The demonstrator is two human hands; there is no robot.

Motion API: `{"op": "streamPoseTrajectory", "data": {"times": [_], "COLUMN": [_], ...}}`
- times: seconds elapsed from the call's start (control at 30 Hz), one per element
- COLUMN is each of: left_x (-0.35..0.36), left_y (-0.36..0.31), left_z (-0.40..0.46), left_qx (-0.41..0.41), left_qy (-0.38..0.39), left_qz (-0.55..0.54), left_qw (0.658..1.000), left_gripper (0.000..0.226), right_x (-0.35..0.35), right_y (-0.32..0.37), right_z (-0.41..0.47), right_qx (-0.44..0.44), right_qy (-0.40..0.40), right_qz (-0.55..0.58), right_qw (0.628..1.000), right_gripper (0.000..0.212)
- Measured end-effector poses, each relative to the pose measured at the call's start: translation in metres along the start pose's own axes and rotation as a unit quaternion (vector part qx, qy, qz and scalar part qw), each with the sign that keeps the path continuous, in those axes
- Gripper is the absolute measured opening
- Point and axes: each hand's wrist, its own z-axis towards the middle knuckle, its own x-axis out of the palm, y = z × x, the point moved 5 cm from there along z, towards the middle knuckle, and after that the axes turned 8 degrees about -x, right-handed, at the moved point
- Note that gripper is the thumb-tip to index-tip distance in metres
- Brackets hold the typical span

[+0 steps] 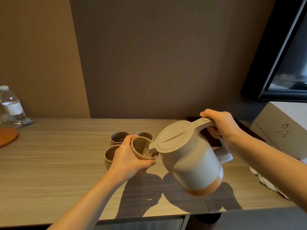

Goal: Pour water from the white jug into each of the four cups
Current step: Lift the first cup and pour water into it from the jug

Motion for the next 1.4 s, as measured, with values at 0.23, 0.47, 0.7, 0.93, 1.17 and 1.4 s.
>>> {"op": "streamPoseTrajectory", "data": {"times": [0.23,0.47,0.7,0.93,1.17,1.4], "left_x": [0.0,-0.001,0.0,-0.001,0.0,0.003], "left_y": [0.0,-0.001,-0.001,0.0,0.002,0.005], "left_z": [-0.001,-0.003,-0.004,-0.006,-0.006,-0.008], "left_qx": [-0.008,-0.016,-0.026,-0.03,-0.037,-0.045], "left_qy": [0.0,-0.002,-0.002,-0.001,-0.002,-0.007], "left_qz": [-0.009,-0.017,-0.019,-0.031,-0.041,-0.044], "left_qw": [1.0,1.0,0.999,0.999,0.998,0.998], "left_gripper": [0.09,0.089,0.089,0.09,0.091,0.093], "right_x": [0.001,0.002,0.003,0.004,0.005,0.006], "right_y": [0.002,0.004,0.007,0.009,0.012,0.014], "right_z": [0.001,0.002,0.002,0.001,0.003,0.005], "right_qx": [-0.004,-0.011,-0.011,-0.016,-0.03,-0.038], "right_qy": [-0.001,-0.002,0.001,0.006,0.008,0.007], "right_qz": [-0.008,-0.014,-0.015,-0.014,-0.022,-0.032], "right_qw": [1.0,1.0,1.0,1.0,0.999,0.999], "right_gripper": [0.028,0.028,0.028,0.028,0.029,0.029]}}
